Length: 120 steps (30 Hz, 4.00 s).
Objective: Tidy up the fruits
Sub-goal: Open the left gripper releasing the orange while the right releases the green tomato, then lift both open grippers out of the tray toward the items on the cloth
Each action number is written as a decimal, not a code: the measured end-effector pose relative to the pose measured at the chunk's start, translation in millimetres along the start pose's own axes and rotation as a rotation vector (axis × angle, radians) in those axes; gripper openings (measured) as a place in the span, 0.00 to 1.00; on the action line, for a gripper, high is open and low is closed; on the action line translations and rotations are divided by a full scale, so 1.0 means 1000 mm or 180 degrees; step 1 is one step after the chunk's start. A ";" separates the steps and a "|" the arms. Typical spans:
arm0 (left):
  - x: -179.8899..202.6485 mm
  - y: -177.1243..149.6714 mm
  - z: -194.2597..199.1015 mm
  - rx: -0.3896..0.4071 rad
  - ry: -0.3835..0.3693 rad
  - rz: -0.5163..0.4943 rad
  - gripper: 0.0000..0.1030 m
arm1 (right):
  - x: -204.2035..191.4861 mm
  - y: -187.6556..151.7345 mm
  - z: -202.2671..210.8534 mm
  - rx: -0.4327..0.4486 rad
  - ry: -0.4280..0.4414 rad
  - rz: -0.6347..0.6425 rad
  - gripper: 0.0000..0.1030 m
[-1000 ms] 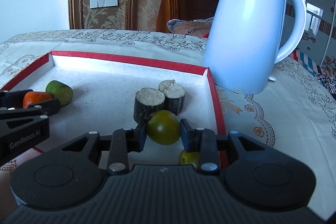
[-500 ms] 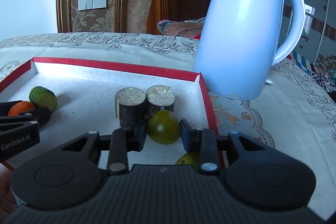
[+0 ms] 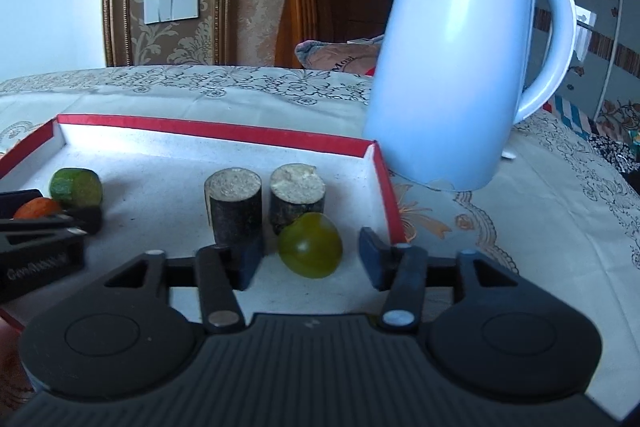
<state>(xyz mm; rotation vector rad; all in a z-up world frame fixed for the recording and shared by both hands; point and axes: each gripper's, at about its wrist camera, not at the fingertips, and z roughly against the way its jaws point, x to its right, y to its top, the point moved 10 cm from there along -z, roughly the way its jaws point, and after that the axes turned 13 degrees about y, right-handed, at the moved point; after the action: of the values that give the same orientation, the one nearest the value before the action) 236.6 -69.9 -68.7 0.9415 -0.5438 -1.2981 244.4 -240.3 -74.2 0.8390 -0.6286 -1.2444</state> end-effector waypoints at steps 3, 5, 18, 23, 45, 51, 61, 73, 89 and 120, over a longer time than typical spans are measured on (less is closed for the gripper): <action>-0.003 0.001 -0.001 -0.0001 -0.0018 0.0059 0.77 | -0.009 0.000 0.003 0.0041 0.0040 0.0090 0.80; -0.002 0.000 -0.001 -0.0001 -0.0002 0.0035 0.78 | -0.011 0.002 0.006 0.0090 -0.0041 0.0186 0.84; -0.003 0.000 -0.001 0.0000 0.0007 0.0067 0.78 | -0.011 0.001 0.014 0.0158 0.0020 0.0119 0.91; -0.009 0.000 0.000 -0.0003 0.0032 0.0134 0.78 | -0.011 0.001 0.025 0.0259 0.0161 0.0032 0.96; -0.016 -0.003 0.004 0.0004 0.0057 0.0162 0.78 | 0.003 -0.007 0.049 0.0393 0.0335 -0.0312 1.00; -0.019 -0.004 0.011 0.0060 0.0094 0.0139 0.78 | 0.000 -0.008 0.052 0.0429 0.0317 -0.0257 1.00; -0.016 -0.003 0.029 0.0237 0.0047 0.0003 0.78 | -0.003 -0.011 0.073 0.0561 0.0415 -0.0308 1.00; -0.026 -0.006 0.042 0.0258 0.0011 0.0096 0.78 | -0.001 -0.020 0.094 0.0630 0.0500 -0.0414 1.00; 0.008 -0.038 0.128 0.0538 -0.0947 -0.0323 0.78 | 0.031 -0.027 0.113 0.0757 0.0367 -0.0858 1.00; 0.001 -0.066 0.122 0.0309 -0.0618 -0.0601 0.81 | 0.016 -0.033 0.121 0.0673 0.0350 -0.0559 1.00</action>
<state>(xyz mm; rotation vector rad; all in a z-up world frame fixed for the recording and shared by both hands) 102.3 -104.2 -58.2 0.9704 -0.6858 -1.5553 132.6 -283.7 -34.0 1.1513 -0.6145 -1.2941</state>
